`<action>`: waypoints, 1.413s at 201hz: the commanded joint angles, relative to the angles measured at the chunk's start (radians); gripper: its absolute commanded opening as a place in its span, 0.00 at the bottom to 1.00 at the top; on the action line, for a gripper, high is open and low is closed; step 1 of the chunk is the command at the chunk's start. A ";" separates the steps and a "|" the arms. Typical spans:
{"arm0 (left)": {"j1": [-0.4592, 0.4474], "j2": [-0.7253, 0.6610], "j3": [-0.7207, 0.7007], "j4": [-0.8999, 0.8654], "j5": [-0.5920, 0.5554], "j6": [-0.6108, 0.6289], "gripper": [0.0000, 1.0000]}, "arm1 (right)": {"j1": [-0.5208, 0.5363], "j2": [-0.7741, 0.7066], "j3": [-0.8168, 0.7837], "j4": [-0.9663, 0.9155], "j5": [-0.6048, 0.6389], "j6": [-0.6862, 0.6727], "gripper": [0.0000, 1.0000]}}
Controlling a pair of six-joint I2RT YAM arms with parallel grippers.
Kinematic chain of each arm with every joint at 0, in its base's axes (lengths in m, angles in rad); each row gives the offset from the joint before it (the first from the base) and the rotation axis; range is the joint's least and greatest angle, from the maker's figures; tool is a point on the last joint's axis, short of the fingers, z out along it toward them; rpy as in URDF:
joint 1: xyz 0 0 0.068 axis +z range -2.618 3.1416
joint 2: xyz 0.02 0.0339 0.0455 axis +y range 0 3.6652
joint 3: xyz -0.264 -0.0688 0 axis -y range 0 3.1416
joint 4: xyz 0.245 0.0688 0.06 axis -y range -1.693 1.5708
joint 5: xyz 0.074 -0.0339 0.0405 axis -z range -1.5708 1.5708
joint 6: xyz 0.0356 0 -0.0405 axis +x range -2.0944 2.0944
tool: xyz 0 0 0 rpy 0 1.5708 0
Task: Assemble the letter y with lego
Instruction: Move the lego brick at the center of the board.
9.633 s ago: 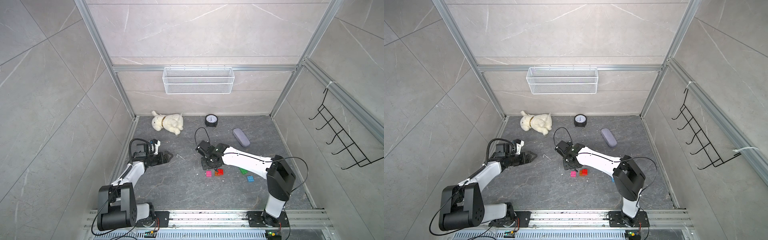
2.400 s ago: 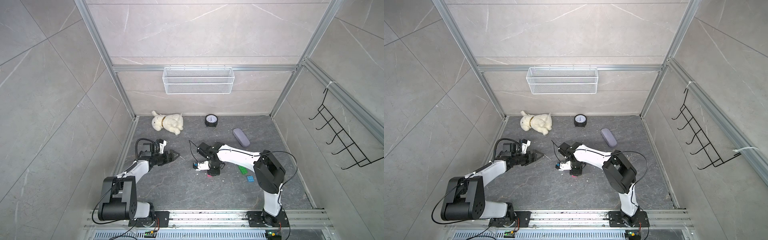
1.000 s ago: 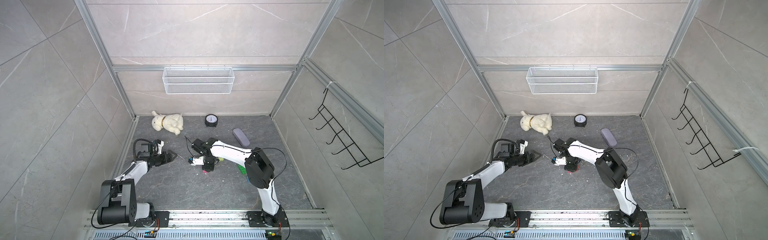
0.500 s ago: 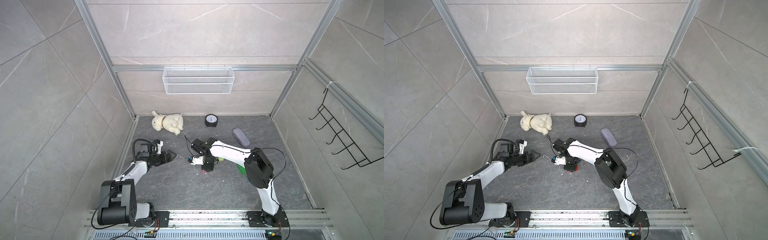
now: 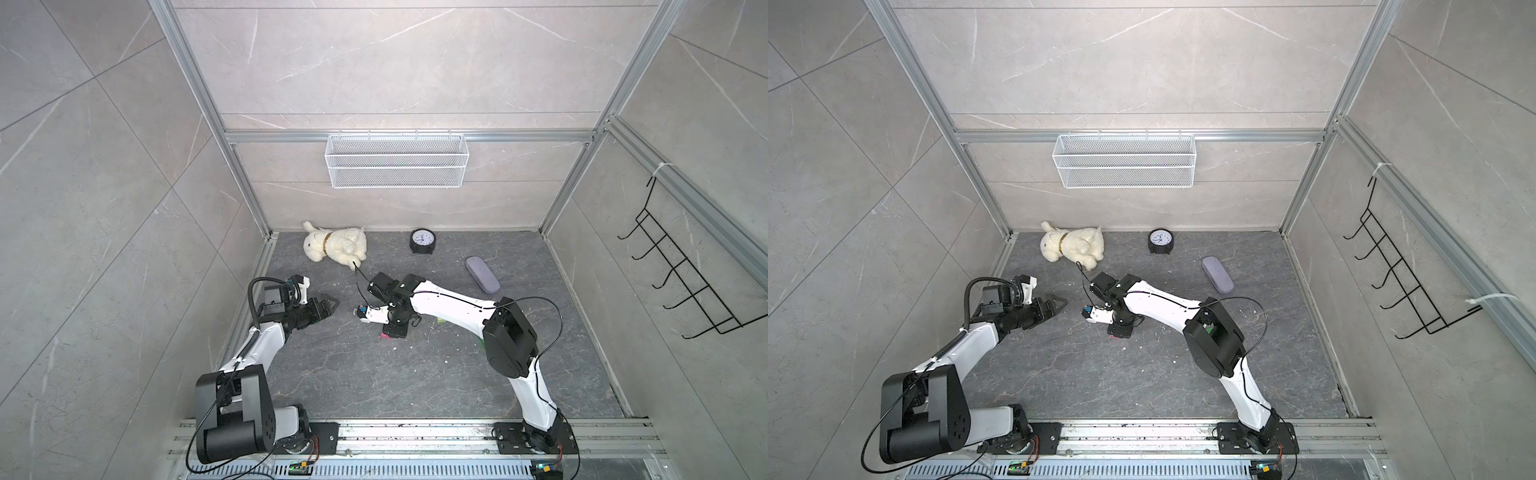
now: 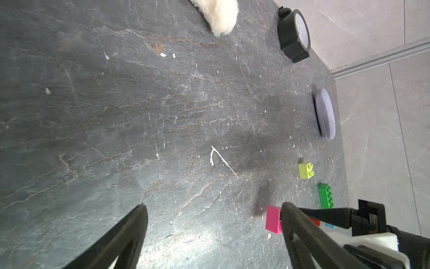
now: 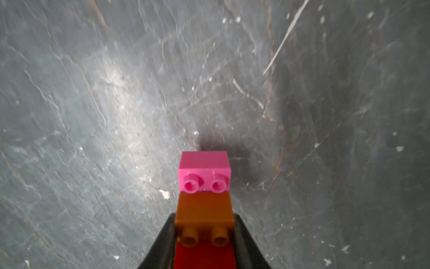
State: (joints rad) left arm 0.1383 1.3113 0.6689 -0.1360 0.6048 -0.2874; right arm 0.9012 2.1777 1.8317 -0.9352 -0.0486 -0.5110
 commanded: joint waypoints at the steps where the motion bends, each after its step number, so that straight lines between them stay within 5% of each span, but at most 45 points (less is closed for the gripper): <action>1: 0.005 -0.025 0.027 -0.016 0.011 0.019 0.92 | 0.008 0.044 0.037 0.026 -0.046 0.016 0.28; 126: 0.006 -0.021 0.021 -0.013 0.018 0.013 0.92 | 0.013 0.051 -0.053 0.230 -0.135 0.065 0.32; 202: 0.007 -0.017 0.012 -0.005 0.018 0.013 0.92 | 0.014 0.023 -0.084 0.285 -0.144 0.085 0.49; 255: -0.004 -0.010 -0.011 0.039 0.087 -0.032 0.91 | 0.004 -0.161 -0.210 0.369 -0.094 0.159 0.50; 284: -0.045 -0.004 -0.020 0.049 0.093 -0.037 0.91 | -0.064 -0.328 -0.394 0.409 -0.060 0.348 0.51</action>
State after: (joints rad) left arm 0.1268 1.3117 0.6586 -0.1181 0.6479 -0.3092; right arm 0.8959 2.0010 1.5520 -0.5701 -0.1467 -0.3416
